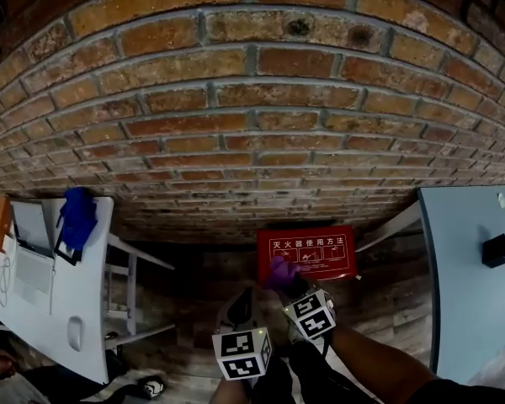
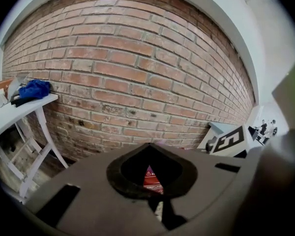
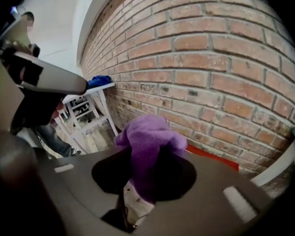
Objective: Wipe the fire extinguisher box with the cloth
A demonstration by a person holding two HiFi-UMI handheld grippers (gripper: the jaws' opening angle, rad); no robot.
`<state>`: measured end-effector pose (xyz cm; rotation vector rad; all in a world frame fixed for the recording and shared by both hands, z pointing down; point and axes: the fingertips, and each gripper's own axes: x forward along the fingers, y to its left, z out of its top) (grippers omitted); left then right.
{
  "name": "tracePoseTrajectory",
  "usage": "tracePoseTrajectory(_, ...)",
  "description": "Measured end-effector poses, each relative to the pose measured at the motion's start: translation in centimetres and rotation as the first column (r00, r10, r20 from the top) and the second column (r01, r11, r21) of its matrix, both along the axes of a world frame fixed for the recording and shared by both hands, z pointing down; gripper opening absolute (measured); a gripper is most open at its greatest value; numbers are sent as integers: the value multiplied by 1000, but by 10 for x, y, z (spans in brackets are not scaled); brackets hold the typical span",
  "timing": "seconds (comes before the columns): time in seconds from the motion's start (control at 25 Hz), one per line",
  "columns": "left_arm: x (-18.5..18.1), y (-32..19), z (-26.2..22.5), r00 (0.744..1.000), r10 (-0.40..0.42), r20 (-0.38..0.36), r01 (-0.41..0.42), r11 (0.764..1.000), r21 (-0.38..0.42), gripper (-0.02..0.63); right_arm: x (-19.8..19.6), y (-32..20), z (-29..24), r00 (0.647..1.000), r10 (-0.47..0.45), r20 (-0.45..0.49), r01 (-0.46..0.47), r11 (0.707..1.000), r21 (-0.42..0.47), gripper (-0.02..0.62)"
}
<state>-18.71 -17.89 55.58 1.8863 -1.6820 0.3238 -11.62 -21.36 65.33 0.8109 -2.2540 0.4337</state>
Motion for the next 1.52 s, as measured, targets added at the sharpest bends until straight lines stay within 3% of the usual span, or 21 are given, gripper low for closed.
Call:
tracePoseTrajectory(0.16, 0, -11, 39, 1000, -25, -13, 24, 999, -39, 6, -4, -29, 60, 995, -30, -96, 27, 999, -33, 100)
tracePoseTrajectory(0.44, 9, -5, 93, 998, -44, -39, 39, 993, -109, 6, -23, -65, 127, 992, -47, -120, 33, 992, -120, 100)
tracePoseTrajectory(0.72, 16, 3, 119, 998, -39, -50, 31, 988, -152, 6, -42, -65, 153, 974, -123, -190, 104, 989, -109, 100)
tracePoseTrajectory(0.88, 23, 0, 118, 999, -21, -47, 14, 988, -152, 6, -34, -70, 154, 970, -132, -203, 113, 988, -101, 98)
tracePoseTrajectory(1.12, 43, -12, 111, 999, 13, -45, -20, 989, -146, 6, 30, -98, 152, 978, 4, -211, -29, 993, -113, 98)
tracePoseTrajectory(1.28, 59, -22, 108, 998, 40, -47, -47, 989, -144, 6, 97, -123, 154, 967, 123, -222, -149, 983, -106, 98)
tracePoseTrajectory(1.36, 68, -28, 107, 997, 57, -51, -64, 988, -143, 6, 141, -134, 156, 945, 226, -235, -258, 959, -117, 98)
tracePoseTrajectory(1.52, 87, -37, 110, 994, 86, -65, -94, 985, -147, 6, 223, -155, 150, 873, 433, -223, -466, 875, -128, 98)
